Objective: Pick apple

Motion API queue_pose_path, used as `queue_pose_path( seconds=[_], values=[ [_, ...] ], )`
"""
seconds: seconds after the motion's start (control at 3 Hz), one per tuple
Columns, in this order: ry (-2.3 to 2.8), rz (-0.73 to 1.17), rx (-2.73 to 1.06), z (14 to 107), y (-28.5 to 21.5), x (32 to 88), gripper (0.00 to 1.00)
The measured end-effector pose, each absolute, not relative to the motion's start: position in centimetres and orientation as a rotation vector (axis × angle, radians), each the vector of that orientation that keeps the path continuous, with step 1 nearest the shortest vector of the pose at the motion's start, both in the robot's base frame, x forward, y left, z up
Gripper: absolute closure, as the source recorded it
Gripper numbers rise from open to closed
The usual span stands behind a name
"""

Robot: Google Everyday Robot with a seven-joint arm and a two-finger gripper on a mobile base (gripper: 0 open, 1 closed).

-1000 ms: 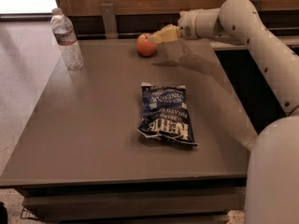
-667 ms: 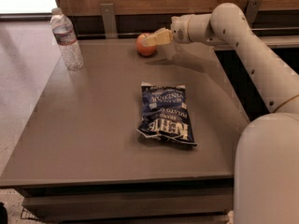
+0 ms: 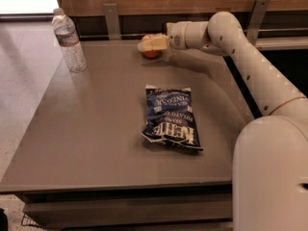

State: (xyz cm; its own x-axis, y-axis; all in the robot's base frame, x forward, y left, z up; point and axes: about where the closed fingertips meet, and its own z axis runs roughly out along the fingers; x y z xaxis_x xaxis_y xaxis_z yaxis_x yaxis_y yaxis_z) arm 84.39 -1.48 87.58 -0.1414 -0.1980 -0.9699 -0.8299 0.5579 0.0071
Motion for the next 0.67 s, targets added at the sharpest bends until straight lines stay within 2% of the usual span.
queue_pose_path(
  seconds=[0.67],
  values=[
    [1.640, 0.773, -0.831, 85.2, 0.8, 83.8, 0.00]
  ],
)
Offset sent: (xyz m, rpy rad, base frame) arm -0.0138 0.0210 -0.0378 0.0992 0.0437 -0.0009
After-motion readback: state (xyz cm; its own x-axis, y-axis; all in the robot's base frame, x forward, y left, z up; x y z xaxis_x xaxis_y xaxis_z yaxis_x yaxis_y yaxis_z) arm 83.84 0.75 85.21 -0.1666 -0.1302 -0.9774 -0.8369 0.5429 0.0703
